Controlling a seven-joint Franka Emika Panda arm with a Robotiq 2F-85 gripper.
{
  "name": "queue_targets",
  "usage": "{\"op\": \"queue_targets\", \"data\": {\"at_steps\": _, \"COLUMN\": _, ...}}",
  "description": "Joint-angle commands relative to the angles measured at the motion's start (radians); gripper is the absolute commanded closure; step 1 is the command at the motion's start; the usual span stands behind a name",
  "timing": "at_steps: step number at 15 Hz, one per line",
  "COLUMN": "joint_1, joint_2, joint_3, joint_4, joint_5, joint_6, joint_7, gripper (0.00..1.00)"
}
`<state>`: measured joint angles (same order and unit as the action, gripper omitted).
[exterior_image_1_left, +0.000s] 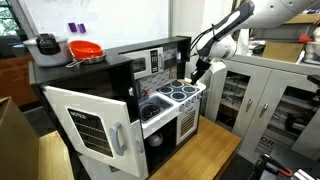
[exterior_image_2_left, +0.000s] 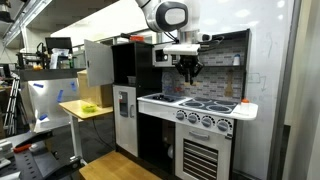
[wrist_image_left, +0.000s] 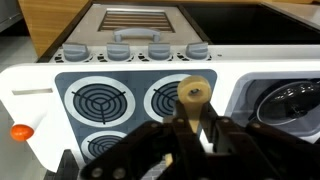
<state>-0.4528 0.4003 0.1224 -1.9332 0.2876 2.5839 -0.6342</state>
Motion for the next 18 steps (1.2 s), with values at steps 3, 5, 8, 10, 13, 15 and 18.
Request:
{"op": "queue_targets", "data": {"at_steps": 3, "joint_1": 0.024, "joint_2": -0.030, "joint_3": -0.029, "joint_4": -0.024, "joint_5": 0.039, "joint_6": 0.010, "joint_7": -0.029, "gripper": 0.95}}
{"op": "queue_targets", "data": {"at_steps": 5, "joint_1": 0.023, "joint_2": -0.041, "joint_3": -0.035, "joint_4": -0.034, "joint_5": 0.048, "joint_6": 0.018, "joint_7": -0.032, "gripper": 0.95}}
{"op": "queue_targets", "data": {"at_steps": 8, "joint_1": 0.019, "joint_2": -0.070, "joint_3": -0.044, "joint_4": -0.062, "joint_5": 0.064, "joint_6": 0.021, "joint_7": -0.051, "gripper": 0.95}}
{"op": "queue_targets", "data": {"at_steps": 10, "joint_1": 0.010, "joint_2": -0.091, "joint_3": -0.039, "joint_4": -0.077, "joint_5": 0.105, "joint_6": 0.038, "joint_7": -0.098, "gripper": 0.95}}
{"op": "queue_targets", "data": {"at_steps": 13, "joint_1": 0.010, "joint_2": -0.120, "joint_3": -0.034, "joint_4": -0.077, "joint_5": 0.198, "joint_6": 0.032, "joint_7": -0.186, "gripper": 0.95}}
{"op": "queue_targets", "data": {"at_steps": 15, "joint_1": 0.024, "joint_2": -0.145, "joint_3": -0.045, "joint_4": -0.079, "joint_5": 0.234, "joint_6": 0.027, "joint_7": -0.228, "gripper": 0.95}}
{"op": "queue_targets", "data": {"at_steps": 18, "joint_1": 0.052, "joint_2": -0.177, "joint_3": -0.060, "joint_4": -0.076, "joint_5": 0.249, "joint_6": 0.023, "joint_7": -0.255, "gripper": 0.95}}
